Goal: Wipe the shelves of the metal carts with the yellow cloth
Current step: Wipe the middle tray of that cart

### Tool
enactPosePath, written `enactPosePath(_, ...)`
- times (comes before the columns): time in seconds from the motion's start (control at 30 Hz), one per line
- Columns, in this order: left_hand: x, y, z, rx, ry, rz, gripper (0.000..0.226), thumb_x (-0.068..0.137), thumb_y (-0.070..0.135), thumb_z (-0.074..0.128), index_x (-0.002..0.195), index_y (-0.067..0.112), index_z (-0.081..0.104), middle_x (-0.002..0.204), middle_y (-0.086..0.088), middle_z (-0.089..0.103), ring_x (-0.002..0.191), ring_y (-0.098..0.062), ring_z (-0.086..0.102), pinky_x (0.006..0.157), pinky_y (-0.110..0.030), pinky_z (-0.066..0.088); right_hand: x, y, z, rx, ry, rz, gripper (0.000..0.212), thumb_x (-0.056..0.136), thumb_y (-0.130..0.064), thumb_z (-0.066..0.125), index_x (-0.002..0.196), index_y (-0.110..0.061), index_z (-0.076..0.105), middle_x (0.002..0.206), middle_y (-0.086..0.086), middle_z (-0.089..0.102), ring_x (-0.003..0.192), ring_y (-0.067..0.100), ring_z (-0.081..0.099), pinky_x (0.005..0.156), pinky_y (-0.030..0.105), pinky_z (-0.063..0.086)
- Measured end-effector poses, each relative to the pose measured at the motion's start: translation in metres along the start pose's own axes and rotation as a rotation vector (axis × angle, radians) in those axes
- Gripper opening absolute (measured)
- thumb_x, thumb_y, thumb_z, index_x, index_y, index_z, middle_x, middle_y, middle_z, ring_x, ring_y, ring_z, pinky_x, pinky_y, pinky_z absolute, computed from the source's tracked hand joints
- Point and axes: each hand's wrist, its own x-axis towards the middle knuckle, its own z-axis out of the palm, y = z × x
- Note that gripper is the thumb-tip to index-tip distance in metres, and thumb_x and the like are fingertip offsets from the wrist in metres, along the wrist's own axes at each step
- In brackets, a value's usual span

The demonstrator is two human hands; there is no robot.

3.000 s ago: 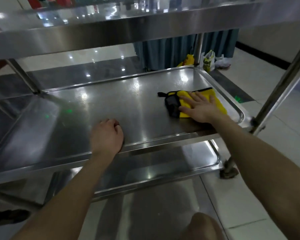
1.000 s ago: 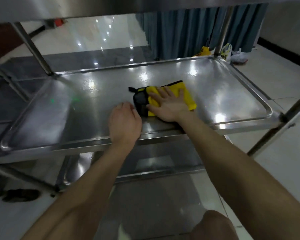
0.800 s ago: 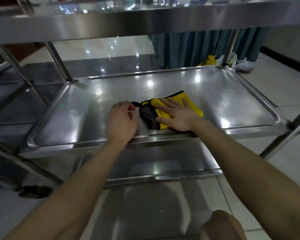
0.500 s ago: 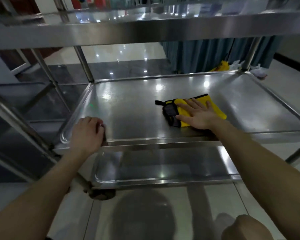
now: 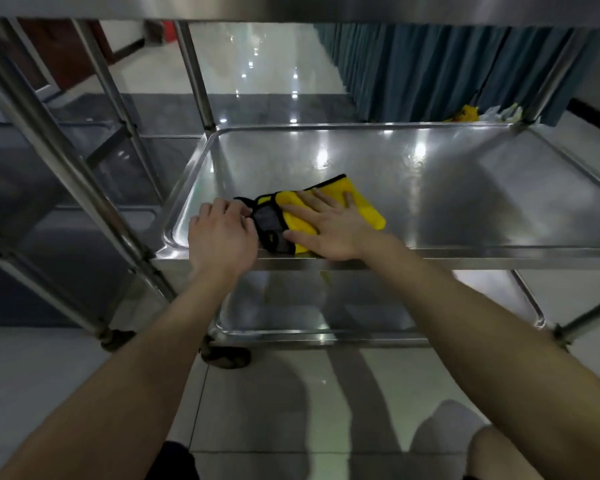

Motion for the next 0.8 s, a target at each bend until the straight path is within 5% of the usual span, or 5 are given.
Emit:
enactPosePath(0.13,-0.001,0.001,-0.002,-0.074,0.024,0.000,0.026,0.101,0.025,0.051,0.112,0.015,0.073,0.112,-0.011,0.069,0.110,-0.037,0.059,0.092,-0.049,0.045,-0.056,-0.001,-0.004,-0.023,0.041,-0.130,0.086,0.088,-0.093,0.032,0.165,-0.054,0.021,0.178,-0.012,0.015,0.165,0.017,0.010,0.129,0.064,0.004)
enactPosePath(0.3,-0.003,0.000,-0.005,-0.212,0.059,0.010,0.025,0.102,0.018,0.052,0.118,0.014,0.070,0.115,-0.010,0.068,0.110,-0.035,0.060,0.094,-0.049,0.049,-0.097,0.000,-0.004,0.026,0.161,-0.166,0.074,0.096,-0.046,0.071,0.163,-0.040,0.039,0.170,-0.001,0.041,0.159,0.021,0.033,0.127,0.053,0.025)
enactPosePath(0.5,-0.022,0.020,-0.015,-0.421,0.128,0.155,0.034,0.090,0.012,0.048,0.113,0.019,0.071,0.113,0.002,0.070,0.110,-0.025,0.064,0.095,-0.045,0.053,-0.140,0.028,-0.023,0.378,0.298,-0.113,0.067,0.081,-0.018,0.071,0.144,-0.040,0.065,0.136,-0.012,0.072,0.120,0.017,0.069,0.098,0.035,0.055)
enactPosePath(0.7,-0.033,0.097,-0.069,-0.603,-0.251,0.223,0.054,0.084,0.008,0.061,0.137,0.014,0.066,0.131,-0.003,0.068,0.123,-0.025,0.064,0.109,-0.035,0.051,-0.172,0.051,-0.092,0.988,0.179,0.353,0.053,0.078,-0.020,0.089,0.120,-0.042,0.067,0.109,-0.020,0.071,0.092,-0.009,0.066,0.073,0.008,0.050)
enactPosePath(0.8,-0.023,0.148,-0.112,-0.890,-0.664,-0.091,0.074,0.088,-0.006,0.082,0.153,0.010,0.051,0.138,-0.009,0.067,0.113,-0.016,0.069,0.108,-0.030,0.054,-0.205,0.048,-0.126,1.498,0.087,0.594,0.035,0.088,-0.013,0.081,0.121,-0.018,0.072,0.114,0.003,0.080,0.105,0.024,0.075,0.087,0.036,0.064)
